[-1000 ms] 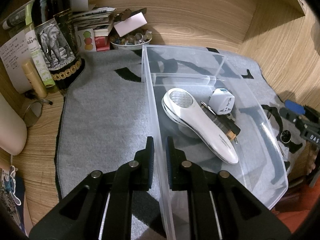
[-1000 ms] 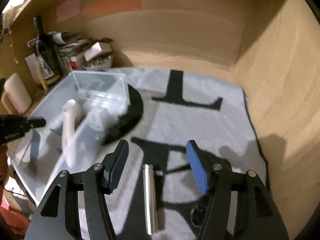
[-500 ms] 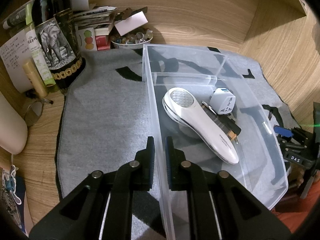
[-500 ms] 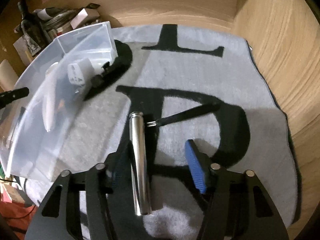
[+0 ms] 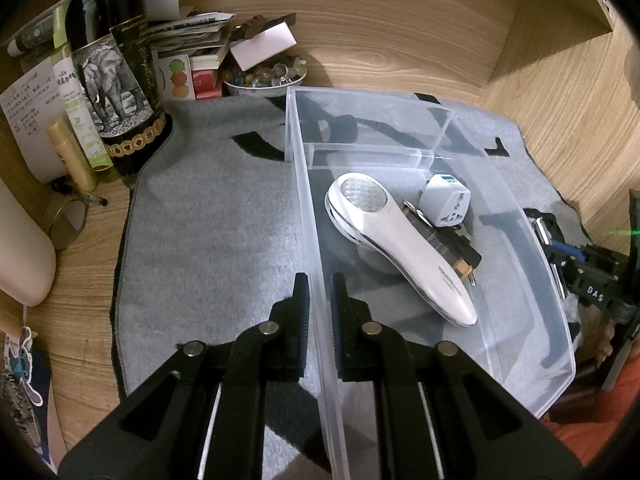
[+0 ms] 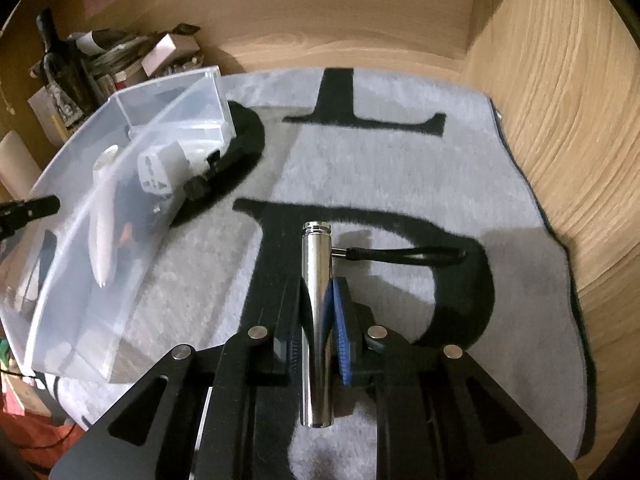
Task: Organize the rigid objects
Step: 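Move the right gripper to the silver metal cylinder and grasp it, then carry the silver cylinder into the box and open the right gripper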
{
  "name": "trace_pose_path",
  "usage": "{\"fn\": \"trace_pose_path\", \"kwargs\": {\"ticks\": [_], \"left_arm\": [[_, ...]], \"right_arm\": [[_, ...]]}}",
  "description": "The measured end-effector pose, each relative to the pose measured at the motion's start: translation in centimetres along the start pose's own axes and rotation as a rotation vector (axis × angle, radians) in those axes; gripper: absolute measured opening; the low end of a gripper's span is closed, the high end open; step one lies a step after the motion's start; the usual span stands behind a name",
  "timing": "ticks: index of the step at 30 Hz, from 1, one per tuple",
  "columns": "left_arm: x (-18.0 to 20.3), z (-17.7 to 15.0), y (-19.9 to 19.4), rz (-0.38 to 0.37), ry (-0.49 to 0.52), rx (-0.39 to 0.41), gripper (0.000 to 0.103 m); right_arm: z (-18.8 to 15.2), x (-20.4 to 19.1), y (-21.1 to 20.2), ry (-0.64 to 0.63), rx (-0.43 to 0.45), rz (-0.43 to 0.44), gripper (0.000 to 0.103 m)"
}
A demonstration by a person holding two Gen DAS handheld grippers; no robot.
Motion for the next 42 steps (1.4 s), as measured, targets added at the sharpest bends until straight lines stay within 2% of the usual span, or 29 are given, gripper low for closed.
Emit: {"fn": "trace_pose_path", "kwargs": {"ticks": [19,35,42], "left_arm": [[0.1,-0.2,-0.1,-0.004,0.000,-0.003,0.010],[0.2,-0.2,0.0,-0.007,-0.001,-0.003,0.010],[0.3,-0.1,0.1,-0.008,-0.003,-0.003,0.010]], "right_arm": [[4.1,-3.0,-4.0,-0.071,0.174,0.033,0.014],[7.3,-6.8,-6.9,-0.139,0.322,0.120,0.014],[8.4,-8.9,-7.7,-0.187,0.361,0.158,0.014]]}}
Point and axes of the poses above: each gripper's, at about its wrist camera, not at the fingertips, and y roughly the way its jaws point, x to its right, z to its top, the point moved 5 cm from there along y, roughly the way its jaws point, and after that the axes turned 6 degrees about -x, right-handed, at the moved point
